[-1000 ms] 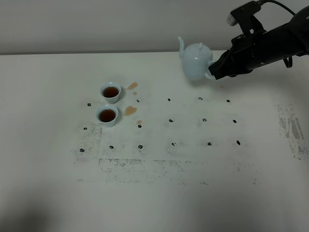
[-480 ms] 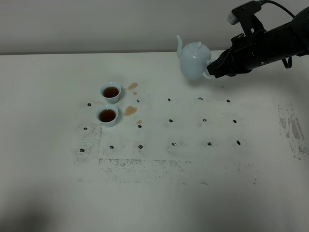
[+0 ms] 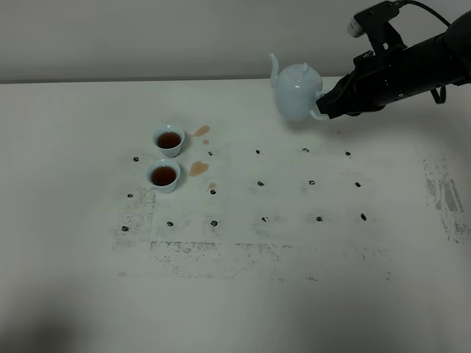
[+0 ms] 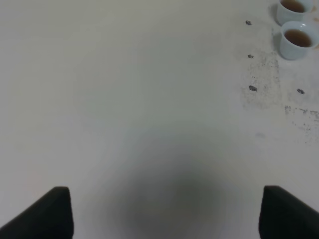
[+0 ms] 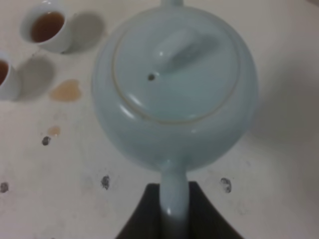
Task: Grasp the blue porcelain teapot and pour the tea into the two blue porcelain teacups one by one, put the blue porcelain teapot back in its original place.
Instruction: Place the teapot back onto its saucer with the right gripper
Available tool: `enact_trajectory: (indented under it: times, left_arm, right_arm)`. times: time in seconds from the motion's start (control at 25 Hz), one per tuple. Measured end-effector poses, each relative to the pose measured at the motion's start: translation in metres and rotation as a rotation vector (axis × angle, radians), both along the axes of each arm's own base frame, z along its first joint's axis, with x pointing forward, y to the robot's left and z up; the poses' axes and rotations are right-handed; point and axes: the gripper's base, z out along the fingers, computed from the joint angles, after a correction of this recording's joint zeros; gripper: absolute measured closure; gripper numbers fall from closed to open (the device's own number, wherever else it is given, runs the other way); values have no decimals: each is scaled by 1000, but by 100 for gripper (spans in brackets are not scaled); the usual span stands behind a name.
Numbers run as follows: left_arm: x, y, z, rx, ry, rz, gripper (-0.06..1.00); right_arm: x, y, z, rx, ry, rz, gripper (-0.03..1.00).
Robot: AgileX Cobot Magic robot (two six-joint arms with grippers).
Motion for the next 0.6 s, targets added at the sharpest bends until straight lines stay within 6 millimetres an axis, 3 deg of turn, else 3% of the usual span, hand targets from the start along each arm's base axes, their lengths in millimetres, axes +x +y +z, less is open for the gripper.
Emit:
enact_trajectory:
  times: [0.32,0.6]
  left_arm:
    - [0,0,0,0,0,0,22]
    - [0,0,0,0,0,0,22]
  right_arm:
    - [-2,-2,-1,6,24,19,92]
    - [-1,-16,-1,-5,30,0,92]
